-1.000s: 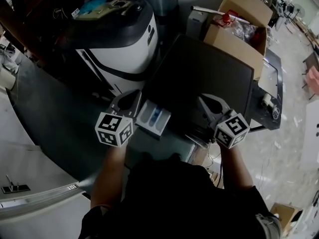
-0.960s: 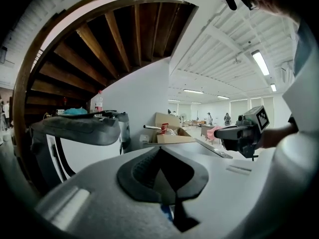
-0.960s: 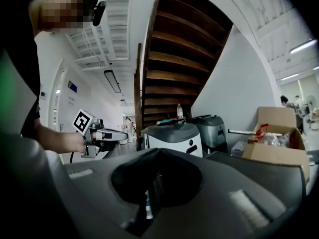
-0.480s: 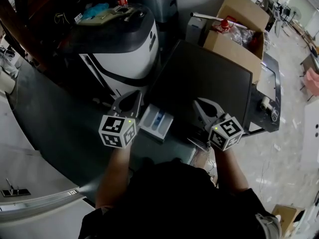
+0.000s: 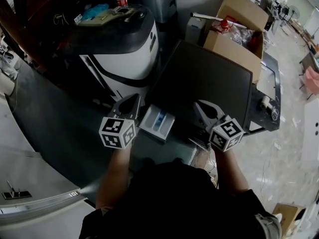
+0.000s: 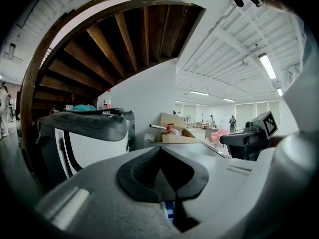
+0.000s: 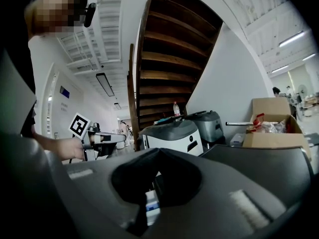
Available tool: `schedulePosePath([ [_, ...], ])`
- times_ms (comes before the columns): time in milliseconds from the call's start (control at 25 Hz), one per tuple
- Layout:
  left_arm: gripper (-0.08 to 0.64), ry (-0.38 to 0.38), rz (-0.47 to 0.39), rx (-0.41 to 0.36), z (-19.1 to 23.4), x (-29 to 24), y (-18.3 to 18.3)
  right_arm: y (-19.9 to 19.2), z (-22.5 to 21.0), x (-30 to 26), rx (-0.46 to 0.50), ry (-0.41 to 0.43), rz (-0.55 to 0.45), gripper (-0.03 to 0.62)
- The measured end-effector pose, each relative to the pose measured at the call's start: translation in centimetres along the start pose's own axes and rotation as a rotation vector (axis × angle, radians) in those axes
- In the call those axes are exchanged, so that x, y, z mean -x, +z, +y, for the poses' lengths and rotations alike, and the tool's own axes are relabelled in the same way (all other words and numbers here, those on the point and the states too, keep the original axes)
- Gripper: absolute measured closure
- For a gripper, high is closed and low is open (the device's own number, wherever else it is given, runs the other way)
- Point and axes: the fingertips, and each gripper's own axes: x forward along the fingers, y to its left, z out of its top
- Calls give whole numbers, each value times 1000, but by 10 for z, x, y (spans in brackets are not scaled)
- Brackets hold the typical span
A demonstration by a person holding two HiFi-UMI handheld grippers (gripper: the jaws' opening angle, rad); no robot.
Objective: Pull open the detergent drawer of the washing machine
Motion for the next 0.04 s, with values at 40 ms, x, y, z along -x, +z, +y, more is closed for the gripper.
schedulePosePath([
  [40,551,0,2,1,0,0,-1,-1,1,0,-13,2,0,592],
])
